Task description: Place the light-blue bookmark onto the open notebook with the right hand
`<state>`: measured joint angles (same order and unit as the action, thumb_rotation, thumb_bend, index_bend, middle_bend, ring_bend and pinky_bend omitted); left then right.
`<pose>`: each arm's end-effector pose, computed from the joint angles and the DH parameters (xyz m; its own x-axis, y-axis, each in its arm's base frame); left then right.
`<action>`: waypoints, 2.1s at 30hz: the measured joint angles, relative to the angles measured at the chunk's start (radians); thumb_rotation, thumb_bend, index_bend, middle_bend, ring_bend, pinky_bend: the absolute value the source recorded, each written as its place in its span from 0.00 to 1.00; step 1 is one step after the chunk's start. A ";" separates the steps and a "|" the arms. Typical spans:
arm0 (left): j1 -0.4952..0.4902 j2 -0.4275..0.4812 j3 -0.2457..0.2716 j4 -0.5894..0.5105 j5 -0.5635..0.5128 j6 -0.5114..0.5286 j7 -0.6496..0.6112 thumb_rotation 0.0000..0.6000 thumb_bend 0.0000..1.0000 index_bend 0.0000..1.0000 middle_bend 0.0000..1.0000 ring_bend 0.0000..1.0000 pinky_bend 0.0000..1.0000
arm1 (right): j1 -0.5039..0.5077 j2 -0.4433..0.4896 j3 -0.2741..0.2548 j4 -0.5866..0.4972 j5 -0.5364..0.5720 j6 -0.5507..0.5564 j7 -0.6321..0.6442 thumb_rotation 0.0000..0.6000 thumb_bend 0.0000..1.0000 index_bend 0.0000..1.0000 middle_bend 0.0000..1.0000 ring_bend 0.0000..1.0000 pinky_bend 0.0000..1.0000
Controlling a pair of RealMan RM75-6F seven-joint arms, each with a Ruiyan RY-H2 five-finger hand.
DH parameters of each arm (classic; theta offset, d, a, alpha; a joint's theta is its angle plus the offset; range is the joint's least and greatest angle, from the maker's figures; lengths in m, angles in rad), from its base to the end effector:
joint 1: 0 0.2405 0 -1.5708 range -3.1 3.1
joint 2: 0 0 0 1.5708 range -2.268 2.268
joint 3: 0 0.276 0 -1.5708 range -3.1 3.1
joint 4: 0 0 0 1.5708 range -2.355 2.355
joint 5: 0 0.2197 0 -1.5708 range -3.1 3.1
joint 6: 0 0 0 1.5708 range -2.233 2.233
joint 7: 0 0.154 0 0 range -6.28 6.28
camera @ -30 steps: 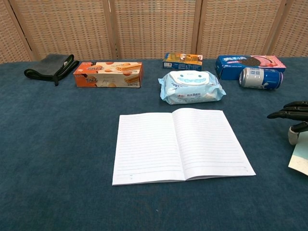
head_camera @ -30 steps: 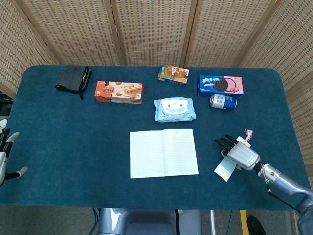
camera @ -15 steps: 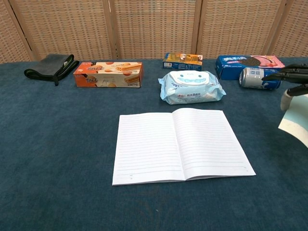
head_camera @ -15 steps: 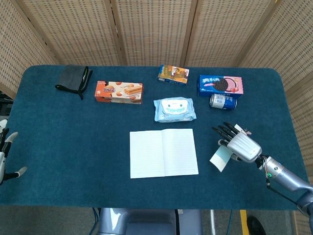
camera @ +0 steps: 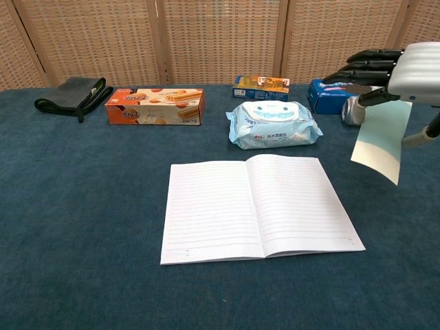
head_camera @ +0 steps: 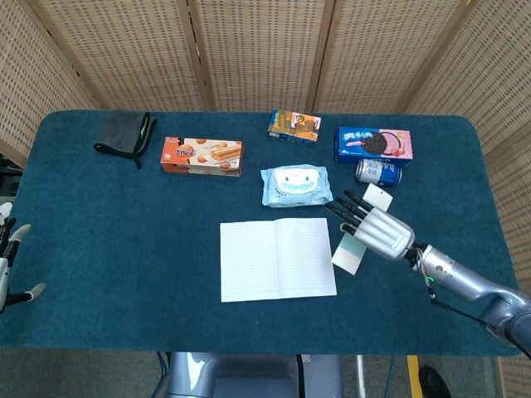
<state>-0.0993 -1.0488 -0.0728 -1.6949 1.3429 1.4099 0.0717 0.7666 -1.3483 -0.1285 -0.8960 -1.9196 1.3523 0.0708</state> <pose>-0.3417 0.2005 0.1760 0.4253 0.0582 0.9032 0.8949 0.1218 -0.4293 -0.2391 -0.3839 0.0876 0.7695 0.2936 0.5671 -0.1975 -0.7350 0.6486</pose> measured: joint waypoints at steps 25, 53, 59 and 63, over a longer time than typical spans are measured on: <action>-0.028 0.005 -0.010 0.012 -0.044 -0.065 -0.006 1.00 0.00 0.00 0.00 0.00 0.00 | 0.284 0.033 0.059 -0.322 -0.112 -0.349 -0.363 1.00 0.41 0.58 0.00 0.00 0.02; -0.069 0.001 -0.029 0.038 -0.139 -0.153 -0.004 1.00 0.00 0.00 0.00 0.00 0.00 | 0.417 -0.187 0.018 -0.237 -0.166 -0.491 -0.454 1.00 0.50 0.58 0.00 0.00 0.05; -0.071 0.001 -0.029 0.038 -0.143 -0.155 -0.003 1.00 0.00 0.00 0.00 0.00 0.00 | 0.423 -0.201 0.025 -0.240 -0.150 -0.504 -0.471 1.00 0.49 0.53 0.00 0.00 0.05; -0.071 0.001 -0.027 0.039 -0.142 -0.156 -0.004 1.00 0.00 0.00 0.00 0.00 0.00 | 0.428 -0.209 0.038 -0.252 -0.131 -0.523 -0.490 1.00 0.49 0.53 0.00 0.00 0.05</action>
<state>-0.1706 -1.0480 -0.1002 -1.6559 1.2004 1.2537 0.0674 1.1944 -1.5571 -0.0906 -1.1482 -2.0507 0.8296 -0.4189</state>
